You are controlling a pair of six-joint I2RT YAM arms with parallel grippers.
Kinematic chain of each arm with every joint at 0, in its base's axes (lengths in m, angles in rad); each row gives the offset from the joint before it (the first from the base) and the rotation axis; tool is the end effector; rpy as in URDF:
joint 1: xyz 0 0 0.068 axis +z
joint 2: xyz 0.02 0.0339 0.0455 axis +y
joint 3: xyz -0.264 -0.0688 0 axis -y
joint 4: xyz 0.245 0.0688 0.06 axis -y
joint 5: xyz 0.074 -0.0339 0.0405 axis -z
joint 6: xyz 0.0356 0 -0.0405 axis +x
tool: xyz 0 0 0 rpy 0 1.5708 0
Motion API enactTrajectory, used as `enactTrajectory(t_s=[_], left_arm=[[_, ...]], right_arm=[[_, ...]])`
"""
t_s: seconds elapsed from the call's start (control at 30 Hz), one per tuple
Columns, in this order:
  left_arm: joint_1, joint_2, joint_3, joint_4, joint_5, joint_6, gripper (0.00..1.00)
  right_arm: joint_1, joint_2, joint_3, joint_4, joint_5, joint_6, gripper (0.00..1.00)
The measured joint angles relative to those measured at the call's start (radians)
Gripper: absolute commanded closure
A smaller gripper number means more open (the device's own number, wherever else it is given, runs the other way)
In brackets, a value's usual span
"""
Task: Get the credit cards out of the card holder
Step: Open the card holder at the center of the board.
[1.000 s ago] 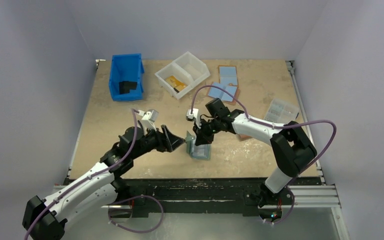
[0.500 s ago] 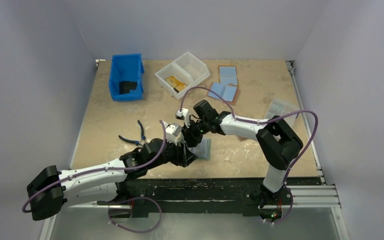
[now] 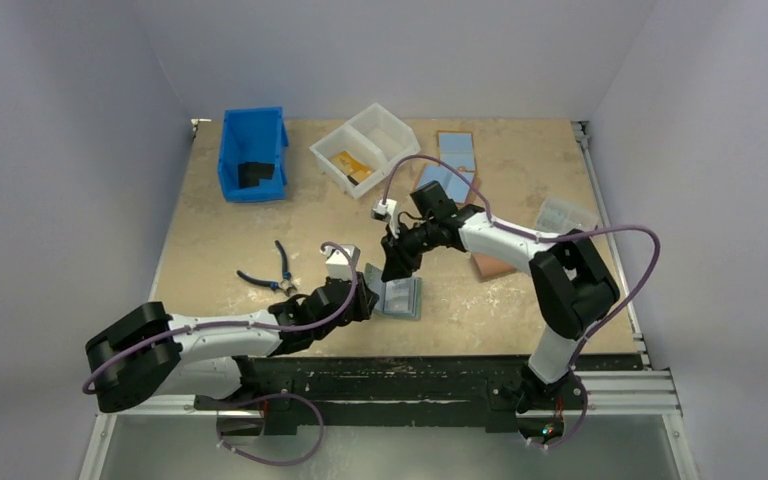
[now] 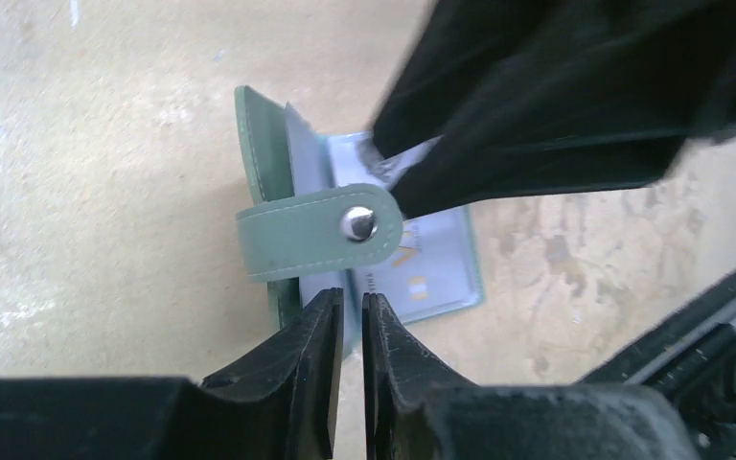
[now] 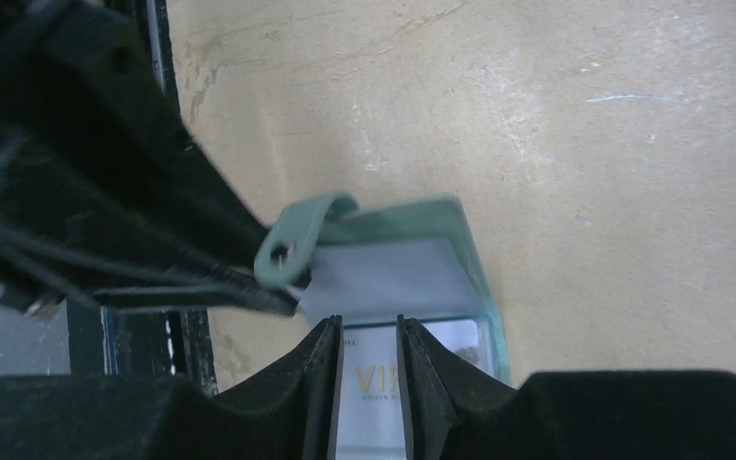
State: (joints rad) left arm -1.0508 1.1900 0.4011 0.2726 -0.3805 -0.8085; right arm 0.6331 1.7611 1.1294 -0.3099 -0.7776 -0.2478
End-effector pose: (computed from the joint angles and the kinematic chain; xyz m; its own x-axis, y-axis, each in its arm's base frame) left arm 0.1258 -0.1932 0.1742 -0.6361 -0.2405 -0.7332 0.2682 0.8220 -0.5024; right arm 0.2767 0.2341 0.1961 -0.4469 -0.5447 -0.7096 -0.8913 0.2028 0.4056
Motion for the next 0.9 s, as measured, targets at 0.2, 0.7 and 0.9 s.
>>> enactTrajectory(t_s=[0.2,0.7,0.9], left_arm=[[0.029,0.083,-0.004,-0.003,-0.03,-0.051,0.83],[0.179,0.158,-0.203,0.431,0.228,-0.134,0.68],[0.207,0.348,-0.207,0.7,0.375,-0.196,0.67]], right_arm=[[-0.038,-0.088,0.002,-0.119,-0.006,-0.137,0.67],[-0.039,-0.032,-0.025,-0.24,0.143,-0.336,0.79],[-0.045,0.012,-0.02,-0.252,0.146,-0.344,0.8]])
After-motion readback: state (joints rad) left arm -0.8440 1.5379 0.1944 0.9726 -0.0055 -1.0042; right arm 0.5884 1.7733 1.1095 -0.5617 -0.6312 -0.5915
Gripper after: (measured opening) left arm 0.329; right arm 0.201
